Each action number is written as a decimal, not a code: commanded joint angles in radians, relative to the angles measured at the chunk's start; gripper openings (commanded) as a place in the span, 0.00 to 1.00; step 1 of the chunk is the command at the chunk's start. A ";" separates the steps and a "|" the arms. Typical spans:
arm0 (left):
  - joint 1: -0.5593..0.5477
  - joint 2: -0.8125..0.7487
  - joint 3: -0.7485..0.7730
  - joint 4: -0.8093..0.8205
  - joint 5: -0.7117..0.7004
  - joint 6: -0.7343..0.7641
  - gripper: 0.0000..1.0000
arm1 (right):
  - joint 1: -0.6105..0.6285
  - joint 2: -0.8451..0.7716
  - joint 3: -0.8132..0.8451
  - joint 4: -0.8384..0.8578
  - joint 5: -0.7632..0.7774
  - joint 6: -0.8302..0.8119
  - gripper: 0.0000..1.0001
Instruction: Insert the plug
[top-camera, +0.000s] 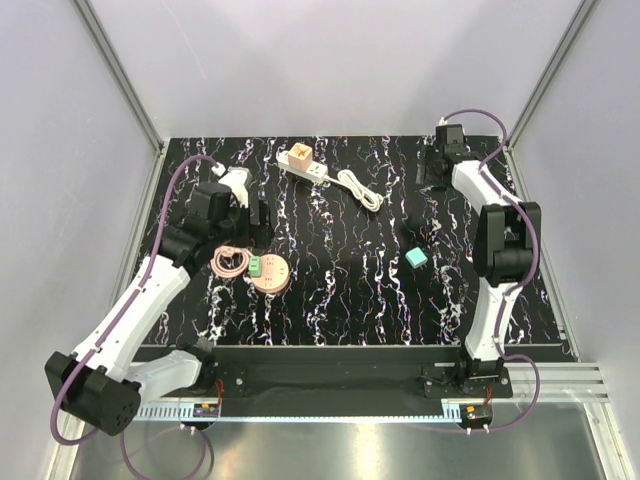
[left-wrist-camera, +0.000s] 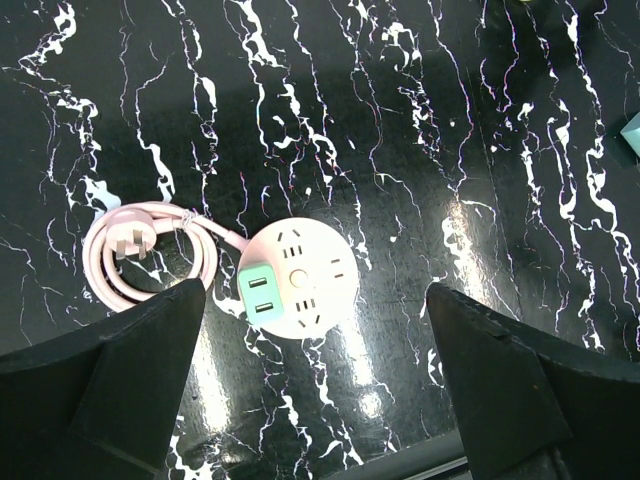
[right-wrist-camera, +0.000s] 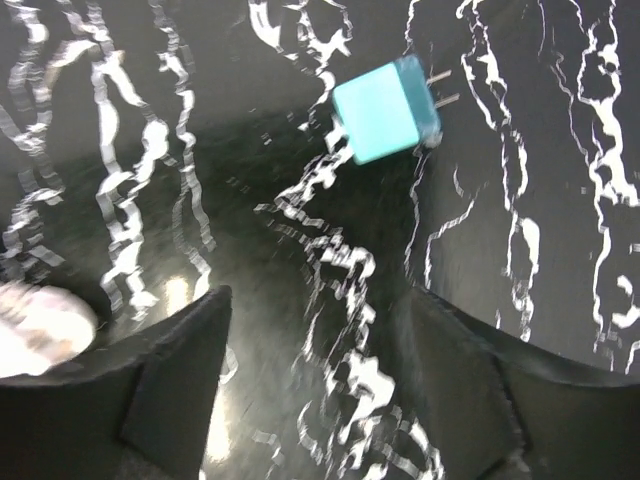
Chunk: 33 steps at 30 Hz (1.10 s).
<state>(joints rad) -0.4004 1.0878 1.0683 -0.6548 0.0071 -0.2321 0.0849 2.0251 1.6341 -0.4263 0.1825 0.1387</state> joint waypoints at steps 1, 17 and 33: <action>-0.008 0.000 -0.010 0.049 -0.028 0.020 0.99 | -0.028 0.056 0.099 0.012 0.018 -0.085 0.74; -0.008 0.024 0.001 0.046 -0.012 0.024 0.99 | -0.037 0.291 0.312 -0.017 0.187 0.484 0.74; -0.008 0.017 -0.001 0.044 0.004 0.033 0.99 | -0.042 0.432 0.512 -0.137 0.324 0.682 0.72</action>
<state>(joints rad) -0.4042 1.1137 1.0637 -0.6556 0.0139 -0.2134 0.0479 2.4413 2.0842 -0.5186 0.4332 0.7982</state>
